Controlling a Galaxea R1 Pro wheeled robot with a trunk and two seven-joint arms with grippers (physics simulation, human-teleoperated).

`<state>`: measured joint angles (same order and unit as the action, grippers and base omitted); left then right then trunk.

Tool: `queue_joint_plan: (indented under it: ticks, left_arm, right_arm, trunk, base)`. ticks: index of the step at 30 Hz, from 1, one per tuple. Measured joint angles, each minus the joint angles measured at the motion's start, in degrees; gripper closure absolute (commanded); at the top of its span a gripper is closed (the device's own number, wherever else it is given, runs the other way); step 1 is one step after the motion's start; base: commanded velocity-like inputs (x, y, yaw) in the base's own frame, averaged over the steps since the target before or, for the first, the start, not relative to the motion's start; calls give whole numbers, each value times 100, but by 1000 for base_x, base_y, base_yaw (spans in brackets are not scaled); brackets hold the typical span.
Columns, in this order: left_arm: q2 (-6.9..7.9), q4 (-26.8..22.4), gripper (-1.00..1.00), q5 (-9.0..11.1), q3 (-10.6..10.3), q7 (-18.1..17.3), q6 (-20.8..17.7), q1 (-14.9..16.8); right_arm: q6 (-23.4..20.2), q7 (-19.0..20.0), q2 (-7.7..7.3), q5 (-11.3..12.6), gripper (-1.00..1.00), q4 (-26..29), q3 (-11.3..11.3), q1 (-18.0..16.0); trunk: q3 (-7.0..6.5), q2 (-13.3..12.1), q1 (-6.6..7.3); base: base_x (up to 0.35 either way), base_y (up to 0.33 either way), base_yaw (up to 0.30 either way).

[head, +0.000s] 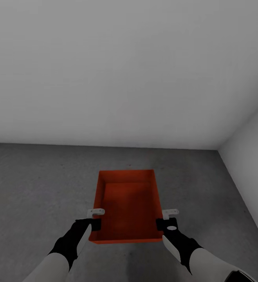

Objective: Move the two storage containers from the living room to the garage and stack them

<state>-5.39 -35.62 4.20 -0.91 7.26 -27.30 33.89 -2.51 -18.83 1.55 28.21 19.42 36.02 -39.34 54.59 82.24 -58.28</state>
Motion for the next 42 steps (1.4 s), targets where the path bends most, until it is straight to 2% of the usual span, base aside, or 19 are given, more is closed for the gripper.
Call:
queue_joint_plan:
  ticks: [23, 32, 42]
  left_arm:
    - [7, 0, 100, -2, 1, -12, 1, 0]
    - [9, 0, 100, -5, 2, -14, -5, 2]
    - [7, -5, 100, 1, -1, -6, -8, 0]
  right_arm:
    - [3, -2, 6, 1, 100, -3, -1, -1]
    - [-2, -8, 8, 4, 100, -1, 2, -1]
    - [-3, -5, 5, 6, 100, -1, 4, -2]
  trunk:
    - [412, 923, -505]
    - [525, 1284, -703]
    - [508, 1285, -704]
  base:
    - [0, 0, 0]
    - [0, 0, 0]
    - [0, 0, 0]
